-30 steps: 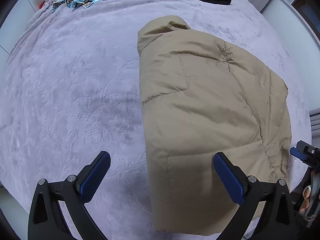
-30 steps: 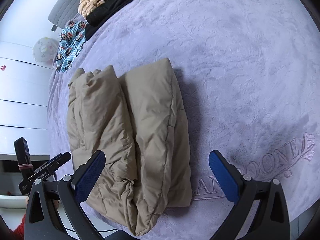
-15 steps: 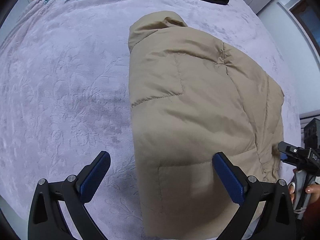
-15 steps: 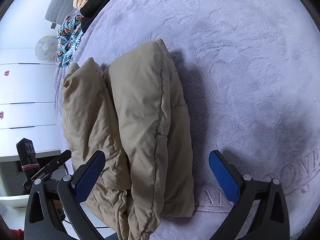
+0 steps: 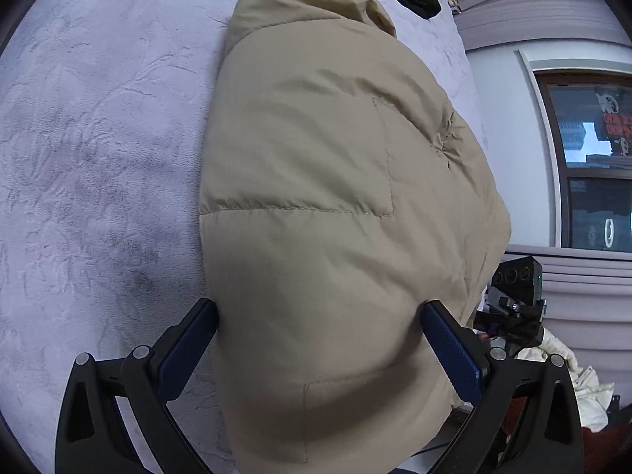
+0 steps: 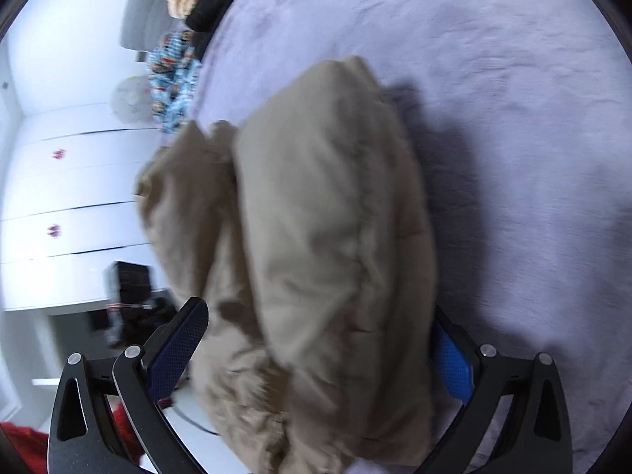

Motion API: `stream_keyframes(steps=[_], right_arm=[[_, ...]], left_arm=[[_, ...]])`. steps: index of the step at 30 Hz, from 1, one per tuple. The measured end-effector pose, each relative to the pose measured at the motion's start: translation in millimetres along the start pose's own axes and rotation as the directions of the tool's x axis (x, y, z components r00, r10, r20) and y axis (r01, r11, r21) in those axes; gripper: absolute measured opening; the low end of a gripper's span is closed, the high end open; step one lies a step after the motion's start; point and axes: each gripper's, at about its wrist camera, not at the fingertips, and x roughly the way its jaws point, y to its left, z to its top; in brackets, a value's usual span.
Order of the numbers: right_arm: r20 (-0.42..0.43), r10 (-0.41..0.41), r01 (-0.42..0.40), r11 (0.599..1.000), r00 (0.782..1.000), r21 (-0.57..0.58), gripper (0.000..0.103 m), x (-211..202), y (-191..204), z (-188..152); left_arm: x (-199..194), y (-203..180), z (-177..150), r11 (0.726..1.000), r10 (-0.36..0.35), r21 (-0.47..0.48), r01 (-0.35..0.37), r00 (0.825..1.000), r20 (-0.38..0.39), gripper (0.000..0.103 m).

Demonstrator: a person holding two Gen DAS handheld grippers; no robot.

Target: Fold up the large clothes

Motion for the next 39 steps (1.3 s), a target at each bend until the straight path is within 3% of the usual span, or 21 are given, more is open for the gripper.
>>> stream_keyframes(steps=[2,4,6,8,9,13,16,20,23,25,28,29,30,32,35,38,39], right_arm=[[-0.002,0.037,-0.037,0.999,0.999,-0.033,0.103,4.3,11.1,2.5],[-0.025,0.015,-0.017,0.996,1.000,-0.084,0.103,9.3,20.2,3.3],[-0.054,-0.080,0.070,0.984,0.995,-0.164,0.103,17.2,30.6,4.7],[-0.063,-0.232,0.208,0.942,0.971,-0.263,0.103,28.4,40.4,6.0],[-0.065,-0.246,0.219,0.934,0.967,-0.281,0.103,32.0,43.1,7.3],[-0.109,-0.133,0.105,0.968,0.985,-0.228,0.103,41.8,50.4,16.5],[-0.146,-0.109,0.076,0.973,0.983,-0.216,0.103,52.3,52.9,22.1],[-0.138,-0.275,0.245,0.949,0.952,-0.198,0.103,58.3,42.9,28.4],[-0.088,-0.311,0.287,0.933,0.946,-0.217,0.103,44.9,42.6,27.2],[-0.106,-0.284,0.258,0.943,0.953,-0.213,0.103,41.4,38.3,25.3],[-0.195,-0.172,0.140,0.976,0.965,-0.169,0.103,52.9,36.3,24.4],[-0.215,-0.138,0.101,0.979,0.967,-0.174,0.103,60.6,40.3,24.9],[-0.230,-0.122,0.080,0.980,0.966,-0.184,0.103,69.6,45.7,28.1],[-0.231,-0.160,0.114,0.973,0.960,-0.199,0.103,83.2,51.8,31.8],[-0.228,-0.143,0.119,0.986,0.963,-0.115,0.103,87.1,43.5,39.1],[-0.223,-0.119,0.114,0.993,0.968,-0.037,0.103,81.1,35.7,37.3],[-0.222,-0.116,0.114,0.993,0.968,-0.022,0.102,79.2,34.2,35.6]], left_arm=[[2.8,2.3,1.0,1.000,-0.004,0.019,0.004,1.000,-0.002,0.103],[4.5,7.4,3.3,1.000,-0.013,0.013,0.013,1.000,-0.005,0.103],[6.1,12.3,6.7,1.000,-0.014,0.009,0.014,1.000,-0.007,0.103],[6.9,15.8,11.1,1.000,-0.017,0.011,0.017,1.000,0.001,0.103],[7.5,16.5,12.3,1.000,-0.021,0.011,0.021,1.000,0.002,0.103],[17.8,12.7,16.6,0.999,-0.024,0.025,0.024,1.000,-0.001,0.103],[24.7,6.3,17.4,0.999,-0.004,0.046,0.004,1.000,0.002,0.103],[14.3,-2.2,17.4,0.991,0.061,0.117,-0.062,0.998,0.020,0.103],[5.9,7.5,18.4,0.993,0.048,0.109,-0.051,0.998,0.026,0.103],[13.4,15.8,20.6,0.997,0.004,0.076,-0.004,1.000,0.000,0.103],[33.1,13.3,22.3,0.995,-0.070,0.062,0.072,0.997,-0.037,0.103],[38.1,6.5,21.7,0.995,-0.064,0.071,0.066,0.997,-0.035,0.103],[41.6,2.0,20.2,0.995,-0.052,0.082,0.054,0.998,-0.029,0.103],[44.0,-1.7,18.7,0.997,-0.017,0.078,0.018,1.000,-0.016,0.103],[42.8,-14.0,15.1,0.995,0.054,0.084,-0.055,0.998,0.009,0.103],[43.7,-40.9,5.9,0.974,0.158,0.157,-0.164,0.986,0.051,0.101],[43.3,-50.3,3.5,0.965,0.182,0.181,-0.191,0.981,0.064,0.096]])
